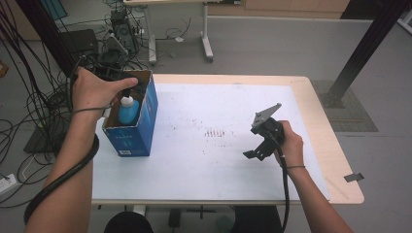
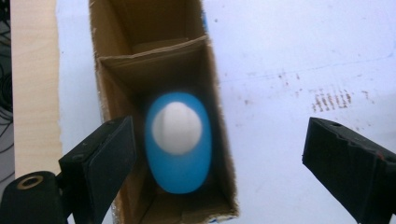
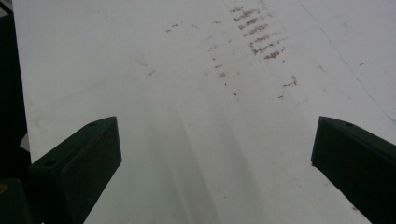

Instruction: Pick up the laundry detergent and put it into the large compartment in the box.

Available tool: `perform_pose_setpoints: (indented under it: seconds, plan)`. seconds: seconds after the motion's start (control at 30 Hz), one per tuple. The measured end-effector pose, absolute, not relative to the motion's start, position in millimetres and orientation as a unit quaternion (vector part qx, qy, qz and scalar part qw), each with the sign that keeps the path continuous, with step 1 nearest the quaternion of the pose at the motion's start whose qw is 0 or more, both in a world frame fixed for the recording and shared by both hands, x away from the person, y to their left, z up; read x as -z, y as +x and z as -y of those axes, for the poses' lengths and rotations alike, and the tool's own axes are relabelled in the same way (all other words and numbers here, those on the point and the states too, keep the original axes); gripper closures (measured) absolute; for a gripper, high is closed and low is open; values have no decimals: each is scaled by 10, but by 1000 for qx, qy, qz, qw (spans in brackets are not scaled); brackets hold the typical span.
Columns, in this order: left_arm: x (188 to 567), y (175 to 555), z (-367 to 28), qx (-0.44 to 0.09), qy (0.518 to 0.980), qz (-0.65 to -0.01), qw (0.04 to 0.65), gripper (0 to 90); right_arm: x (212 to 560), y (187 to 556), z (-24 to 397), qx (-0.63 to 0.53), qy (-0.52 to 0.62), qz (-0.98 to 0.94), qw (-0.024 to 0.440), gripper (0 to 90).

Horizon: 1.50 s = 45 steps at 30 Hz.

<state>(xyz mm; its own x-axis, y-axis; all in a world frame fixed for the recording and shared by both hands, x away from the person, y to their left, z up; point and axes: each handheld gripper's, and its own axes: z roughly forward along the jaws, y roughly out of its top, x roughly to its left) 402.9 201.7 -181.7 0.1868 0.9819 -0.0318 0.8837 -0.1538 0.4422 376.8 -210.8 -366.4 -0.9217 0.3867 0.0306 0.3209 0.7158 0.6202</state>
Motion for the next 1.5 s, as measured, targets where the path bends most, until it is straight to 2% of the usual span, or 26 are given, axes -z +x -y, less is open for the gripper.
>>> perform_pose_setpoints:
  seconds: [0.9,1.27,1.5]
  plan:
    - [1485,3810,-1237,-107,816,-522,221,92,3620,3754,2163,-322,195,-925,56,14]
    - [1579,3820,-885,-78,840,-488,224,91,3615,3735,2212,-322,198,-924,58,14]
    - [1766,3846,-667,-62,851,-474,217,91,3605,3731,2231,-321,200,-924,59,14]
